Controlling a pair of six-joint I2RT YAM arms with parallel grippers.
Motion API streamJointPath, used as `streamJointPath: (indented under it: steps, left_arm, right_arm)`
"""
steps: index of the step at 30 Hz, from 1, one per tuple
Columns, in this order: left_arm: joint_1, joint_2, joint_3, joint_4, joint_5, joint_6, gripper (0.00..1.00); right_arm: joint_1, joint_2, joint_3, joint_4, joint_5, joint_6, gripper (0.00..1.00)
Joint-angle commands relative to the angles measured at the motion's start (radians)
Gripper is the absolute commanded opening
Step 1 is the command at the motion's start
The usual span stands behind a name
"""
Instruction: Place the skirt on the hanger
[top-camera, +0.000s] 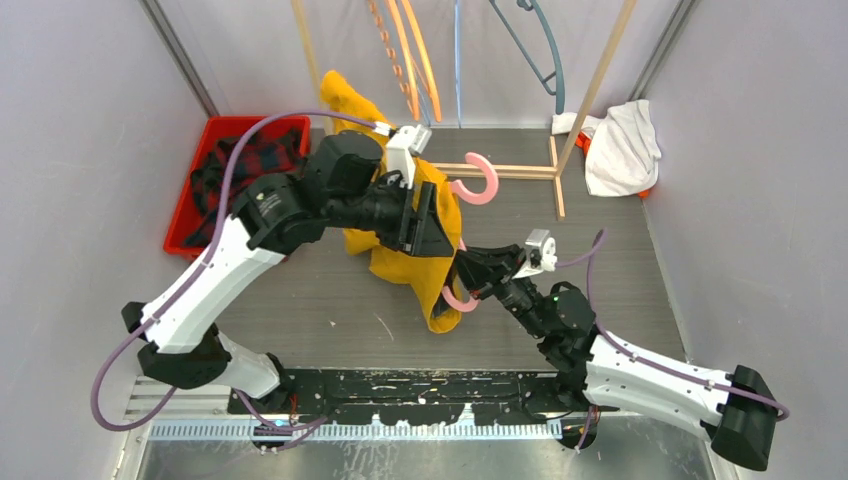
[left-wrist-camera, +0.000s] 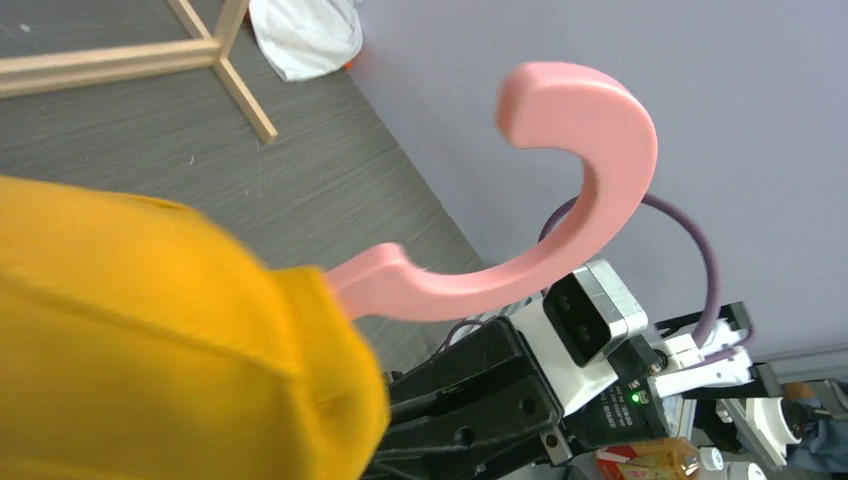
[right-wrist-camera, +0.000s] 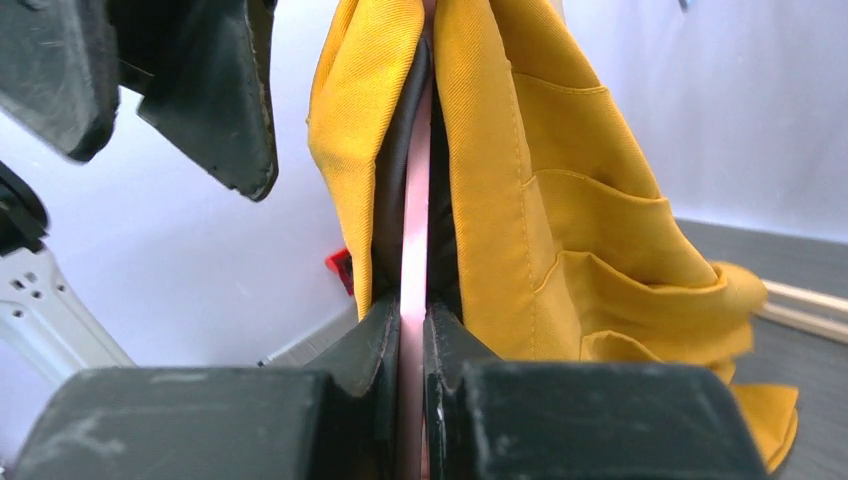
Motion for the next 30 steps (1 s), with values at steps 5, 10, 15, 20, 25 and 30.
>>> streamJointPath:
  steps: [5,10,15,20,25,30]
  left_arm:
    - [-0.002,-0.131,0.149,-0.038,-0.159,-0.040,0.54]
    - [-0.002,-0.157,0.228,-0.055,-0.235,-0.059,0.55]
    - [-0.001,-0.131,0.289,-0.046,-0.243,-0.078,0.56]
    - [-0.001,-0.115,0.294,0.061,-0.227,-0.116,0.81]
    - [-0.001,-0.130,0.279,0.149,-0.298,-0.164,0.93]
    - [-0.002,-0.166,0.224,0.174,-0.389,-0.177,0.94]
  right_arm:
    - [0.001,-0.143,0.044,0.223,-0.070,-0.027,0.01]
    - [0.002,-0.247,0.069,0.176,-0.115,-0.040,0.01]
    - [0.002,-0.313,0.104,0.113,-0.166,-0.061,0.01]
    - [0.003,-0.241,0.127,0.085,-0.206,-0.067,0.01]
    - [0.002,-0.192,0.107,0.134,-0.203,-0.082,0.01]
    - [0.002,-0.135,0.107,0.146,-0.205,-0.109,0.01]
